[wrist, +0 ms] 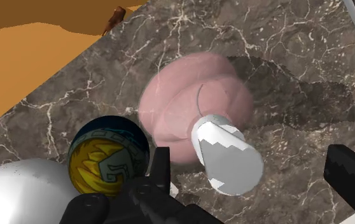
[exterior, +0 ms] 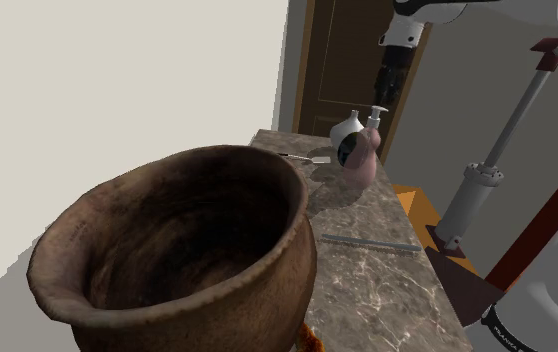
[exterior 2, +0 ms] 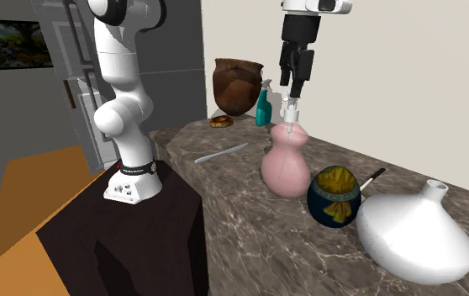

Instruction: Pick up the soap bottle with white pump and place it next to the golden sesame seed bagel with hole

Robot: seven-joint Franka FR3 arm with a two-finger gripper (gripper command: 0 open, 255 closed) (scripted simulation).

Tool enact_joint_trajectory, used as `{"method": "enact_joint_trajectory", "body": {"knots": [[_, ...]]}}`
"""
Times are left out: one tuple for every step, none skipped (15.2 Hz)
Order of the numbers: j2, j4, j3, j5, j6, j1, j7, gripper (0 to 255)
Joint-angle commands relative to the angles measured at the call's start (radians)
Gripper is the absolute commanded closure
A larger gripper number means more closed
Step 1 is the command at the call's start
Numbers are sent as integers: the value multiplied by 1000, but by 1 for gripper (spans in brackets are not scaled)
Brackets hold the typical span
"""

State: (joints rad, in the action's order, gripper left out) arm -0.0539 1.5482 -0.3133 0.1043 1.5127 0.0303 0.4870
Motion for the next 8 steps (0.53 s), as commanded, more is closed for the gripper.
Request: {"method": "enact_joint_trajectory", "body": {"knots": [[-38, -33, -3, 12, -3, 5, 14, 0], [-32, -13, -2, 11, 12, 4, 13, 0], [-28, 6, -1, 10, 27, 3, 13, 0], [-24, 25, 0, 8, 42, 1, 12, 0], [-19, 43, 1, 7, 56, 0, 11, 0], [-16, 61, 1, 6, 71, -1, 11, 0], [-12, 79, 2, 5, 85, -2, 11, 0], [-10, 89, 3, 5, 93, -3, 10, 0]]}}
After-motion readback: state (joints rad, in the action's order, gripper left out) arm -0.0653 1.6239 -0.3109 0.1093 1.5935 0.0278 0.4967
